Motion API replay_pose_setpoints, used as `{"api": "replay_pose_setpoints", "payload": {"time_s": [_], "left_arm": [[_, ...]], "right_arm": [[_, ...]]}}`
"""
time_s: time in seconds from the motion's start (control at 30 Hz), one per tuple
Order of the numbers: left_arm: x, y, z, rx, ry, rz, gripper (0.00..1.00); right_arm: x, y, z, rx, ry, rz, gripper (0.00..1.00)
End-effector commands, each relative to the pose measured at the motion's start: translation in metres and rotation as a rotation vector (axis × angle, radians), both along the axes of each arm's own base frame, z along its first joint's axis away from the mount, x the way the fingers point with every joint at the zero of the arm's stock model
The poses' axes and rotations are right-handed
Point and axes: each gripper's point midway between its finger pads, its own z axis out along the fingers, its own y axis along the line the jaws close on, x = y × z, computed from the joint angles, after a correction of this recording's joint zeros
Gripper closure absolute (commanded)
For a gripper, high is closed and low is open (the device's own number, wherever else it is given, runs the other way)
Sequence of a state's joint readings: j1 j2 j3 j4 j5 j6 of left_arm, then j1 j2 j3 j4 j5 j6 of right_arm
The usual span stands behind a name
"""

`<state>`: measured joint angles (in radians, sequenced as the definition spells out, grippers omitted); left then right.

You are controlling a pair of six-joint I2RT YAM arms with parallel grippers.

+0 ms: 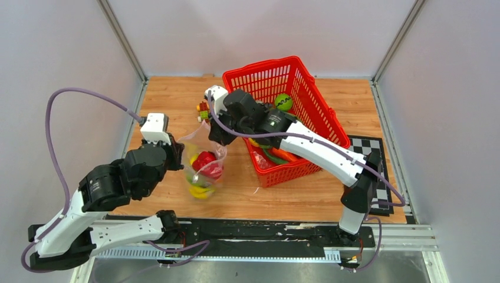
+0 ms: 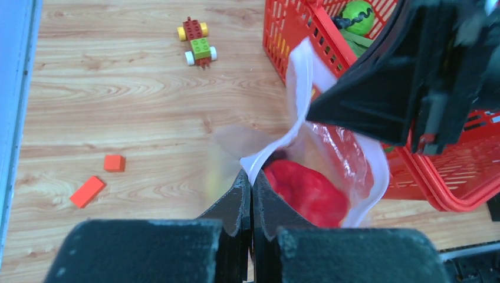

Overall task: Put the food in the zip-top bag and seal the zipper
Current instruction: Adjust the zipper food storage bag at the center of the board.

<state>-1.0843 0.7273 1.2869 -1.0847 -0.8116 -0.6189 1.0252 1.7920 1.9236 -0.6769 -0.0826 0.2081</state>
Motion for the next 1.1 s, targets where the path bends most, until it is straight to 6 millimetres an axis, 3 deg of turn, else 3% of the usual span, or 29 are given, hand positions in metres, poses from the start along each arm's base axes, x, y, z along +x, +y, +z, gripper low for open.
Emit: {"api": "replay_pose_setpoints", "payload": {"time_s": [0.0,0.1,0.13,0.2,0.27,0.33,0.4,0.5,0.7,0.8,0.87,0.97,1.07], "left_arm": [[0.001,0.004,0.018,0.014,-0.047,-0.018,1.00],[0.010,0.012,-0.002,0.171,0.005,0.074,1.00],[0.011,0.009,-0.005,0.193,0.027,0.080,1.00],[0.014,0.002,-0.009,0.209,0.042,0.074,1.00],[0.017,0.001,-0.010,0.212,0.029,0.084,1.00],[0.021,0.005,-0.015,0.231,0.017,0.113,1.00],[0.022,0.005,-0.019,0.239,0.030,0.116,1.00],[0.021,-0.002,-0.017,0.183,0.024,0.090,1.00],[0.019,0.018,0.000,0.097,-0.047,0.153,1.00],[0.018,0.015,0.003,0.074,-0.055,0.134,1.00],[0.017,0.016,0.001,0.081,-0.051,0.133,1.00],[0.018,0.012,-0.001,0.081,-0.049,0.119,1.00],[0.019,0.001,-0.003,0.072,-0.046,0.077,1.00]], "right_arm": [[-0.016,-0.002,0.030,0.148,-0.020,0.075,1.00],[0.019,-0.016,0.013,0.103,0.011,-0.069,1.00],[0.019,-0.016,0.008,0.084,0.043,-0.051,1.00],[0.001,-0.007,0.015,0.105,0.067,0.083,1.00],[-0.028,0.003,0.037,0.233,0.078,0.247,1.00],[-0.049,0.006,0.047,0.353,0.086,0.349,0.99],[-0.037,0.005,0.045,0.323,0.072,0.291,0.98],[-0.002,-0.009,0.010,0.125,0.072,0.093,0.99],[-0.011,-0.012,0.016,0.147,0.042,0.147,0.93],[-0.013,-0.022,0.022,0.133,0.006,0.148,0.80],[-0.009,-0.037,0.023,0.092,-0.031,0.113,0.56],[-0.002,-0.068,0.030,0.051,-0.103,0.045,0.31],[0.004,-0.106,0.040,0.038,-0.176,-0.033,0.20]]}}
